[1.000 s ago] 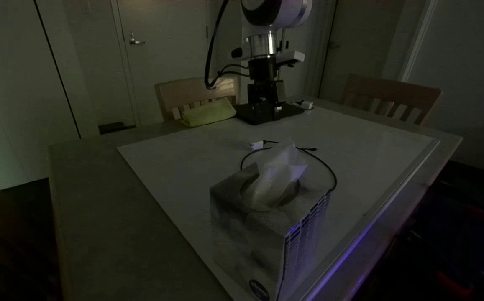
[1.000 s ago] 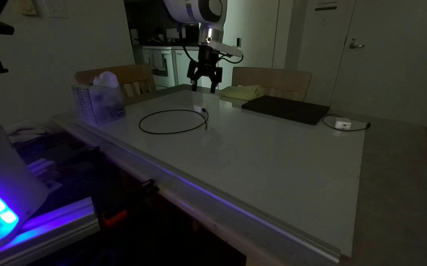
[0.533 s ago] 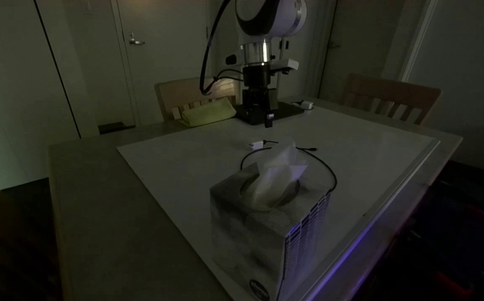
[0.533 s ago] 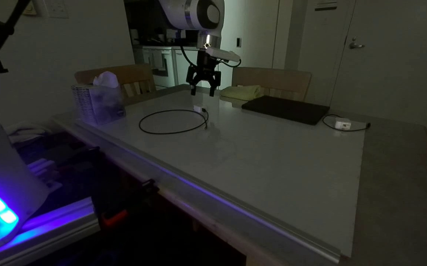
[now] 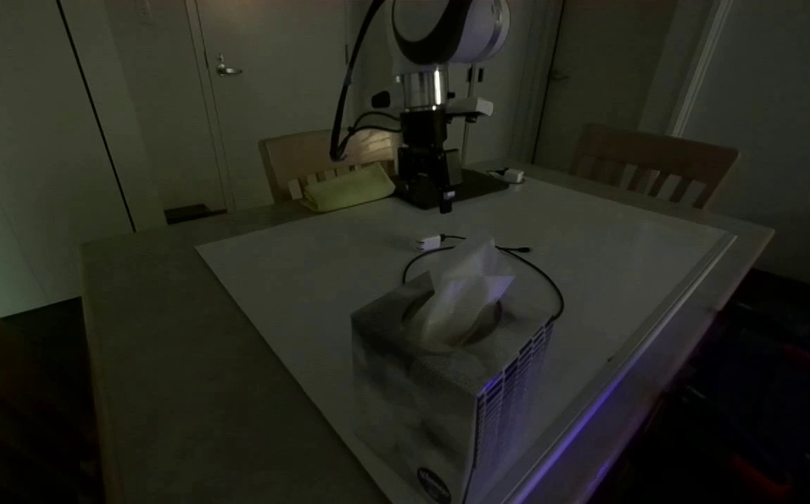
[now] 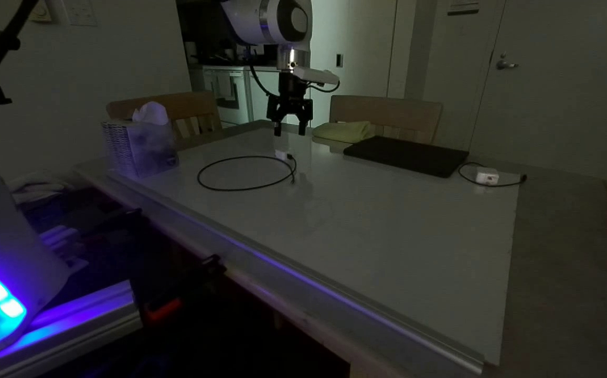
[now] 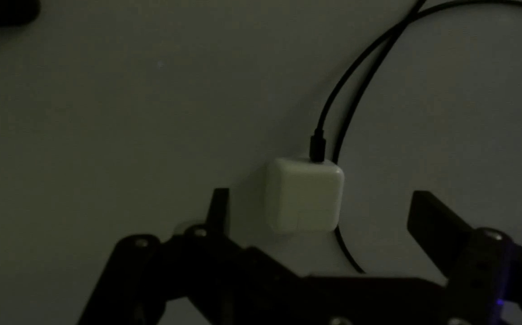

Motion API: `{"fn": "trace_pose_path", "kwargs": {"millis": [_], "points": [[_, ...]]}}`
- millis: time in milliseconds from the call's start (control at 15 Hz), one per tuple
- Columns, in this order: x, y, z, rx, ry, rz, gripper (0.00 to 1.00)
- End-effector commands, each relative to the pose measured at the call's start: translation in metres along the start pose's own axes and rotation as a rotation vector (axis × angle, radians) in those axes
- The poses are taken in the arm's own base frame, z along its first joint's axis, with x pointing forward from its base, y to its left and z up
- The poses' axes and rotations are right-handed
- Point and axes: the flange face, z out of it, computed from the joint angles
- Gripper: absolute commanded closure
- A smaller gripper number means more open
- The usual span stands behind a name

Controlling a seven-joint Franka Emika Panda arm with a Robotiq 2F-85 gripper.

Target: Unwind the black charging cable

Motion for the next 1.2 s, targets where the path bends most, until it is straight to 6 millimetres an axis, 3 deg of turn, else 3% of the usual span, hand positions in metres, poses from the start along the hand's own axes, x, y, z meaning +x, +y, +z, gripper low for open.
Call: {"fn": "trace_pose_path", "kwargs": {"millis": [0,333,1133], "points": [[0.007,0.005,0.004,-0.087,0.014,-0.082,0.00],[0.010,0.005,0.008,-0.129,0.075,-0.077,0.00],[0.000,-0.033,0.051,-0.035,0.119,0.038,0.00]]}}
